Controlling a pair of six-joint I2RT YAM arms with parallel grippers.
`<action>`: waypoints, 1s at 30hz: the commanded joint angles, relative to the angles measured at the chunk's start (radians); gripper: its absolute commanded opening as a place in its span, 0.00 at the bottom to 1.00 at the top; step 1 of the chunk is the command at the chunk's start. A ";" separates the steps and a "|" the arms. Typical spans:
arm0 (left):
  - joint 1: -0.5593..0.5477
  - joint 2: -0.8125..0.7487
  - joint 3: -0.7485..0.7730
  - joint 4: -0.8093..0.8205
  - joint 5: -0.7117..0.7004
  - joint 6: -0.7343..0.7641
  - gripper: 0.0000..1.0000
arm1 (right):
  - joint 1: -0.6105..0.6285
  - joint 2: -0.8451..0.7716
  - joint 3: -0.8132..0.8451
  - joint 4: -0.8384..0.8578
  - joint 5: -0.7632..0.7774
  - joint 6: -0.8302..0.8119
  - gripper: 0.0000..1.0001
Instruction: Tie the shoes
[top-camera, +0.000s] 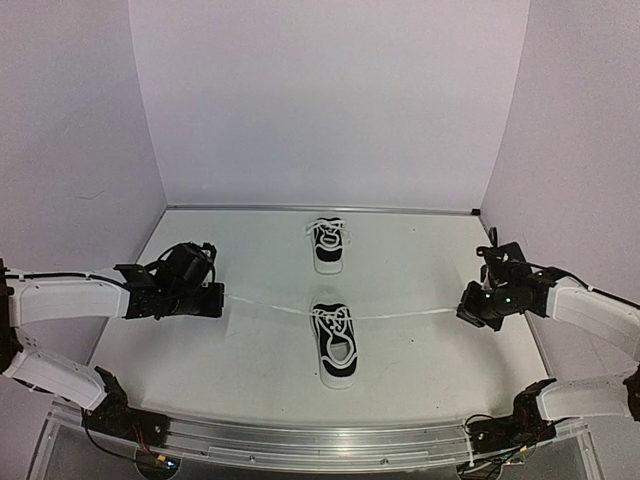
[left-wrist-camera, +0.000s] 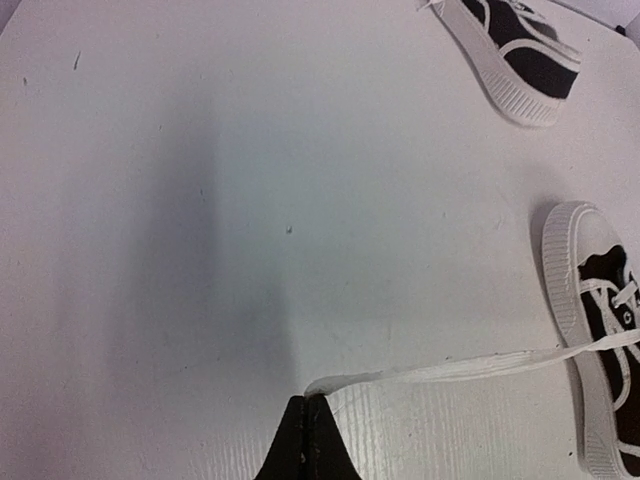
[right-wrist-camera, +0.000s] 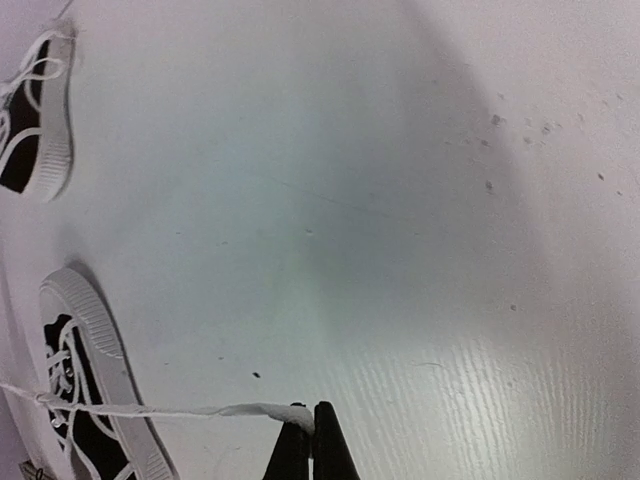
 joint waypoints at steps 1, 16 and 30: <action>0.002 -0.057 -0.063 -0.046 -0.005 -0.068 0.00 | -0.037 -0.035 -0.025 -0.142 0.178 0.102 0.00; 0.000 -0.083 -0.138 -0.044 0.116 -0.063 0.00 | -0.099 -0.052 -0.040 -0.190 0.264 0.138 0.00; -0.050 0.165 -0.096 0.358 0.390 0.011 0.00 | 0.078 0.379 -0.057 0.417 -0.357 -0.091 0.00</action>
